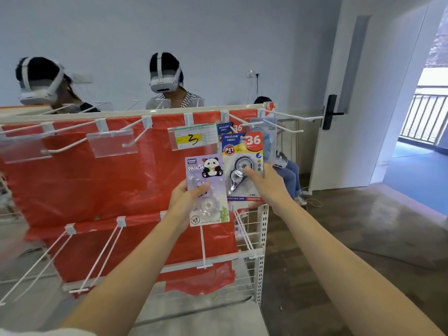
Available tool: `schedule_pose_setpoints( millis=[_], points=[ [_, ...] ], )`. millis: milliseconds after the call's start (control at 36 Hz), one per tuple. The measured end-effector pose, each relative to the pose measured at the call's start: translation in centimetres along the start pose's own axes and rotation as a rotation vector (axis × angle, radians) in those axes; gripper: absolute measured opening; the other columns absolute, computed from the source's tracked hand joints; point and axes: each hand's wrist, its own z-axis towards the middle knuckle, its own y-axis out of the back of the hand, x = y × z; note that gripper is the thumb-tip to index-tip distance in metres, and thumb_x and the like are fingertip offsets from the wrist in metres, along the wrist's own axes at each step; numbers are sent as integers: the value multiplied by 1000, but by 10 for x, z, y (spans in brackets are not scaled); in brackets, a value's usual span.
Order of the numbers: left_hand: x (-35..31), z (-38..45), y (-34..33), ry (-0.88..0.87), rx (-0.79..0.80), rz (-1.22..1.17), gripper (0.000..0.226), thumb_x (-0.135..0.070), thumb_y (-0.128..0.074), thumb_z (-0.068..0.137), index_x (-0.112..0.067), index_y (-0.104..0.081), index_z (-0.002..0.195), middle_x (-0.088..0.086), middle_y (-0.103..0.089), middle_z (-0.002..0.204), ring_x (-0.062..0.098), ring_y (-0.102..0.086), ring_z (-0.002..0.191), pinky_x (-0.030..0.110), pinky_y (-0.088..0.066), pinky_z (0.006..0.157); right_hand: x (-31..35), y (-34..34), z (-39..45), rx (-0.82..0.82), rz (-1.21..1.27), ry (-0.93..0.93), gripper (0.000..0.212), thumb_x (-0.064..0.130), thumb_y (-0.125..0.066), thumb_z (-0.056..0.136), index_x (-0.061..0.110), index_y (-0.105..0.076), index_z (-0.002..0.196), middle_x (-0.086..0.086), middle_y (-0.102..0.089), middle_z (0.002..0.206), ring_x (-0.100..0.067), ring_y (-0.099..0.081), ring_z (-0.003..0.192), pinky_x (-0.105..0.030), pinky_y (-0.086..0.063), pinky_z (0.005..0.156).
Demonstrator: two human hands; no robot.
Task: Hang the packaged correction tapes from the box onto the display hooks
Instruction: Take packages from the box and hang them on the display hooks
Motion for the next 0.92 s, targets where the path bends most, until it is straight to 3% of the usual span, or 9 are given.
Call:
schedule_pose_setpoints(
  millis=[139, 194, 250, 333, 417, 444, 500, 722, 917],
  points=[
    [0, 0, 5, 15, -15, 133, 27, -7, -72, 80, -6, -66, 106, 17, -70, 106, 41, -63, 104, 58, -45, 97, -7, -8, 15, -52, -110, -19, 44, 42, -60, 91, 1, -55, 106, -14, -59, 100, -34, -60, 98, -52, -48, 84],
    [0, 0, 8, 24, -24, 174, 29, -10, -75, 78, -7, -67, 105, 16, -71, 105, 42, -62, 105, 59, -45, 96, -7, -11, 25, -56, -166, -19, 44, 39, -60, 91, -1, -55, 109, -10, -56, 100, -28, -58, 96, -36, -42, 78],
    [-1, 1, 10, 37, -26, 201, 28, -11, -76, 77, -7, -68, 103, 16, -71, 104, 42, -64, 102, 58, -46, 93, -8, -14, 36, -67, -197, -37, 38, 36, -61, 91, 2, -53, 106, -5, -52, 96, -17, -53, 76, -26, -31, 61],
    [-1, 3, 14, 39, -34, 242, 26, -7, -73, 79, -4, -67, 104, 16, -71, 101, 33, -67, 90, 45, -53, 85, -11, -22, 55, -53, -192, -54, 36, 35, -62, 91, 5, -55, 111, -4, -55, 96, -7, -45, 60, -13, -33, 47],
    [-2, 4, 19, 40, -42, 270, 24, -7, -72, 81, -7, -67, 104, 9, -72, 96, 21, -67, 79, 30, -55, 68, -12, -33, 72, -29, -209, -76, 43, 38, -62, 90, 3, -58, 114, -13, -63, 110, -27, -60, 92, -24, -36, 71],
    [-3, 5, 21, 36, -50, 284, 24, -8, -72, 81, -8, -67, 105, 7, -72, 94, 18, -67, 77, 27, -53, 65, -13, -36, 78, -30, -205, -83, 43, 39, -63, 89, 2, -59, 111, -15, -63, 110, -30, -60, 100, -27, -35, 72],
    [-5, 5, 26, 27, -66, 317, 24, -11, -72, 82, -9, -67, 105, 5, -72, 93, 17, -67, 78, 29, -54, 69, -13, -42, 88, -24, -206, -96, 42, 39, -63, 88, 1, -59, 103, -17, -63, 103, -33, -60, 102, -29, -34, 71],
    [-8, 0, 45, 88, -144, 351, 16, -9, -73, 81, -13, -66, 95, 7, -72, 93, 26, -68, 86, 47, -53, 89, -12, -52, 106, -53, -262, -147, 54, 36, -62, 90, -3, -49, 125, -22, -57, 126, -39, -55, 114, -40, -44, 87],
    [-3, -1, 47, 100, -156, 360, 15, -9, -73, 81, -12, -67, 94, 8, -73, 94, 32, -68, 91, 52, -51, 92, -16, -50, 95, -17, -300, -119, 52, 26, -61, 90, 0, -40, 130, -23, -56, 127, -41, -55, 113, -42, -45, 88]
  ],
)
